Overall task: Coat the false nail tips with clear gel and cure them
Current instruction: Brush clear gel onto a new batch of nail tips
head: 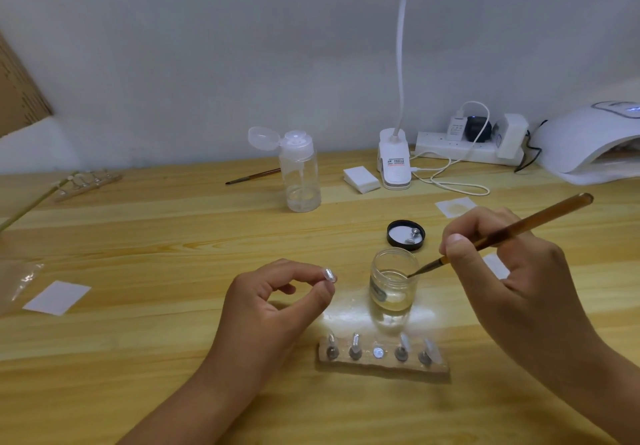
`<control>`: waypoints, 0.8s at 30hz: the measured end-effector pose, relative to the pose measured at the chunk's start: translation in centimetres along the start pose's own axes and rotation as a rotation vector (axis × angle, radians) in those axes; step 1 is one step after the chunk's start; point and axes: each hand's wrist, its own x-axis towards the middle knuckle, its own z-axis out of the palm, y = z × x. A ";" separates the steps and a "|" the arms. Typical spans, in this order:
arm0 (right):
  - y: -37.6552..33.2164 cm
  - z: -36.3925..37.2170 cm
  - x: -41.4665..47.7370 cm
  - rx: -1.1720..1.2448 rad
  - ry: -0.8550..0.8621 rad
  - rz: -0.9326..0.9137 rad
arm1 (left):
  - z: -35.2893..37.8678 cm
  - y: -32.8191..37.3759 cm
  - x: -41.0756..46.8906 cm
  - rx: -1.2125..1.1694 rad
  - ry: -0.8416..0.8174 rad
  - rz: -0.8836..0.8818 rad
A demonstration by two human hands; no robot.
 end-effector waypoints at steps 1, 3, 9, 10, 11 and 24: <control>0.0 0.0 0.0 0.005 0.003 0.000 | 0.0 0.0 0.0 0.003 0.001 -0.005; -0.1 -0.1 0.0 0.015 0.007 0.004 | -0.1 0.1 0.0 0.004 0.000 -0.011; -0.3 -0.5 0.2 0.014 0.047 -0.018 | -0.2 0.4 -0.1 -0.014 0.002 -0.033; -0.3 -0.4 0.2 0.014 0.044 -0.023 | -0.2 0.5 -0.1 -0.015 0.001 -0.034; -0.3 -0.4 0.1 0.010 0.037 -0.025 | -0.2 0.4 -0.1 -0.015 0.002 -0.033; -0.6 0.0 -0.8 0.081 0.109 -0.072 | -0.1 -0.2 0.0 -0.020 -0.029 0.014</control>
